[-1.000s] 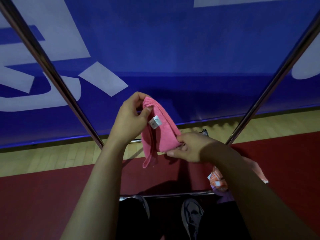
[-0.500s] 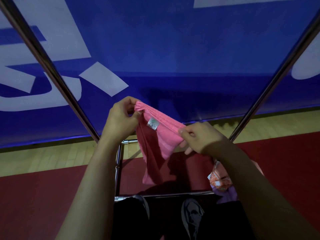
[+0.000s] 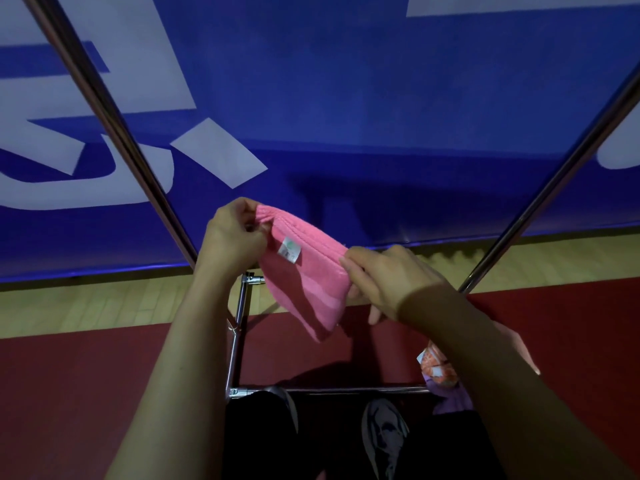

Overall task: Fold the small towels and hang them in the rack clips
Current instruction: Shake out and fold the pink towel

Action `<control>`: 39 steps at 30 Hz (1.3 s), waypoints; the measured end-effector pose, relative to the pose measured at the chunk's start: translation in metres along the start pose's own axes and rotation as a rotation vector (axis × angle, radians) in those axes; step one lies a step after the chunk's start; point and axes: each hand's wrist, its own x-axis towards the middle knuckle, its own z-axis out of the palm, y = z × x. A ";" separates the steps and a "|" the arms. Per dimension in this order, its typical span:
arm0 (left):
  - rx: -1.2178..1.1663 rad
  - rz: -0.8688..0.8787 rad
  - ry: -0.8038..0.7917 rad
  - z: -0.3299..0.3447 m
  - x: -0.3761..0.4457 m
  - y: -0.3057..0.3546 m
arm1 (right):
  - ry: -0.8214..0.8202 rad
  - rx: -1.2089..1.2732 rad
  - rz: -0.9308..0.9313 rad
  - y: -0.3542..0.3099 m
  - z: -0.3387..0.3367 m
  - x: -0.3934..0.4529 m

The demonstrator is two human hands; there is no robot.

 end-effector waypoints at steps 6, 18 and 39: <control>-0.077 -0.006 -0.045 -0.005 -0.006 0.002 | 0.044 -0.010 -0.015 -0.002 -0.001 -0.003; -0.122 -0.006 -0.104 -0.003 -0.015 0.018 | 0.333 0.152 -0.097 0.036 0.009 0.004; -0.738 -0.243 -0.372 0.010 -0.029 0.070 | 0.638 1.232 0.049 0.036 -0.019 -0.001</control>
